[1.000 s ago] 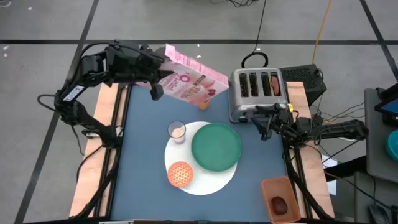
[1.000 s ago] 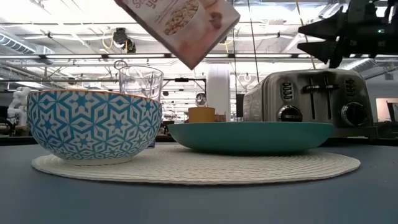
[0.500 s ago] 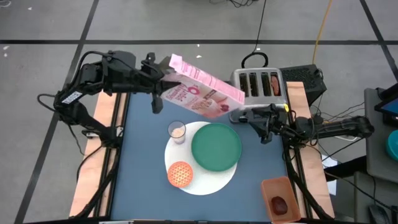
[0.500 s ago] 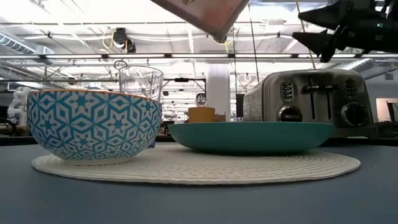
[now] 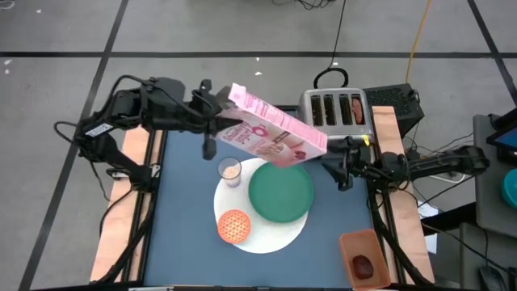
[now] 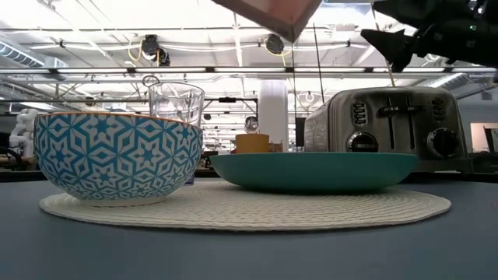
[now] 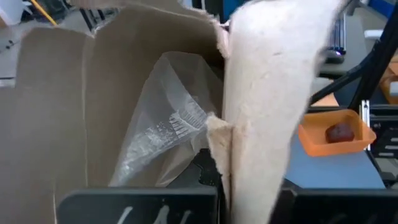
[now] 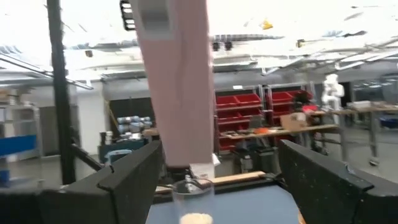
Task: Arrange a breakfast setting
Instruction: Pour the cereal into the orange patterned bowl
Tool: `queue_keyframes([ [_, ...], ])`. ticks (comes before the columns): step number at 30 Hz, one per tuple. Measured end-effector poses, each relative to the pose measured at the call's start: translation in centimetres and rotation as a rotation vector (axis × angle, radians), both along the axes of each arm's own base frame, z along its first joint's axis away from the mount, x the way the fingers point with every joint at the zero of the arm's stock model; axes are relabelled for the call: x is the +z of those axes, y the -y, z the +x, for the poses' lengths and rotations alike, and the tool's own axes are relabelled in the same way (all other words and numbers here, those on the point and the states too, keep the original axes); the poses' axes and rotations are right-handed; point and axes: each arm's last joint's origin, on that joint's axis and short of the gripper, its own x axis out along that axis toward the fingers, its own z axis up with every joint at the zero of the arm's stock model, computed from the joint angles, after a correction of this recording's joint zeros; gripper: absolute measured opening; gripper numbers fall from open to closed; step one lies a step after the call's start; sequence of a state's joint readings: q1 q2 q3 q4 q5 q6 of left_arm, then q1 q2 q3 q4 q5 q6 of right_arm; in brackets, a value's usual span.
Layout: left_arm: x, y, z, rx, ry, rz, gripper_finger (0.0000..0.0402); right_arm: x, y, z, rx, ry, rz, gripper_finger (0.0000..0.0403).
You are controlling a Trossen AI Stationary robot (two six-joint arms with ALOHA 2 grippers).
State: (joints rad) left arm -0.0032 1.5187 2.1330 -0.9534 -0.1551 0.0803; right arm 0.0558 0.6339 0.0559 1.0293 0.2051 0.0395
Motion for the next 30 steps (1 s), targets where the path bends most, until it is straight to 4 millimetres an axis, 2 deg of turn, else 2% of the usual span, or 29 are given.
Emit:
queue_keyframes([
  [7,-1.1,0.1,2.4,-0.005,-0.02,0.0,0.0001,-0.5,-0.1,0.8,0.011,-0.038,-0.006,0.0313],
  [13,-2.1,0.2,4.1,-0.005,-0.048,0.001,0.0001,0.7,-0.2,2.2,0.019,-0.067,-0.043,0.0313],
  [20,-1.9,0.1,4.3,-0.003,-0.026,0.008,0.0001,1.2,-0.5,3.8,0.094,-0.108,-0.075,0.0313],
  [30,-1.8,0.1,4.3,-0.011,-0.02,0.029,0.0001,1.0,-0.6,4.8,0.091,-0.149,-0.073,0.0313],
])
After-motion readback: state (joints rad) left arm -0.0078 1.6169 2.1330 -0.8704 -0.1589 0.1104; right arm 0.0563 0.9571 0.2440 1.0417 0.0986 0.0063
